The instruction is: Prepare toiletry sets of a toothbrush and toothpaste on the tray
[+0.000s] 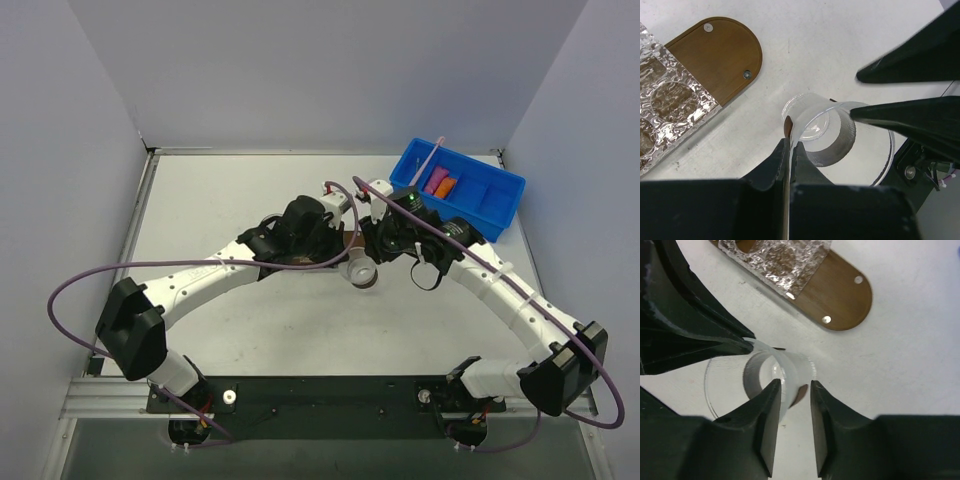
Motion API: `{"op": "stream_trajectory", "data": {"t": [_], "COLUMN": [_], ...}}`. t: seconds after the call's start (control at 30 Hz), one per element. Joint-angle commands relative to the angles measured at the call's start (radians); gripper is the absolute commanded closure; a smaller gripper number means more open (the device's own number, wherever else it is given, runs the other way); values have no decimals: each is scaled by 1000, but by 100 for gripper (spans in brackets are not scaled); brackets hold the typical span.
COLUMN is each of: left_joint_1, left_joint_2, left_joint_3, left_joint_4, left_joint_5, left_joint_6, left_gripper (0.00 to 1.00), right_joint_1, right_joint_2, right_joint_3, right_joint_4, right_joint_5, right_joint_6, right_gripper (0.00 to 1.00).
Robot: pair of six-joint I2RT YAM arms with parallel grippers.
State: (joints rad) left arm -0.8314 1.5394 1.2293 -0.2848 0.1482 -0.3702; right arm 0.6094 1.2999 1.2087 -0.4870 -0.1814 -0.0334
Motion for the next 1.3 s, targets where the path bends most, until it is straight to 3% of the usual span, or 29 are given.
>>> {"op": "stream_trajectory", "data": {"t": [0.0,0.07,0.17,0.43,0.73,1.13,1.23,1.27], "left_joint_1": [-5,-6,-5,-6,-6,-5,-6,-5], "left_joint_2": [-61,-68,-76,-99,-120,-130,-133,-134], "left_joint_3": [-7,-11,-7,-21,-39,-48,-48,-48], "left_joint_4": [52,56,41,41,59,75,76,76], "left_joint_5": [-18,-28,-58,-87,-64,-61,-67,-67], "left_joint_6": [-38,-49,-56,-73,-93,-95,-92,-92], "left_gripper": [100,100,100,100,100,100,100,100], "right_joint_1": [13,26,56,171,178,214,217,219], "right_joint_2": [-94,-108,-129,-139,-103,-14,-5,-2], "right_joint_3": [-30,-47,-61,-121,-163,-144,-147,-147], "right_joint_4": [74,85,73,77,134,128,122,120], "right_joint_5": [137,178,264,359,391,448,461,461], "right_joint_6": [101,139,177,329,405,431,435,437], "right_gripper": [67,60,58,55,55,60,67,76]}}
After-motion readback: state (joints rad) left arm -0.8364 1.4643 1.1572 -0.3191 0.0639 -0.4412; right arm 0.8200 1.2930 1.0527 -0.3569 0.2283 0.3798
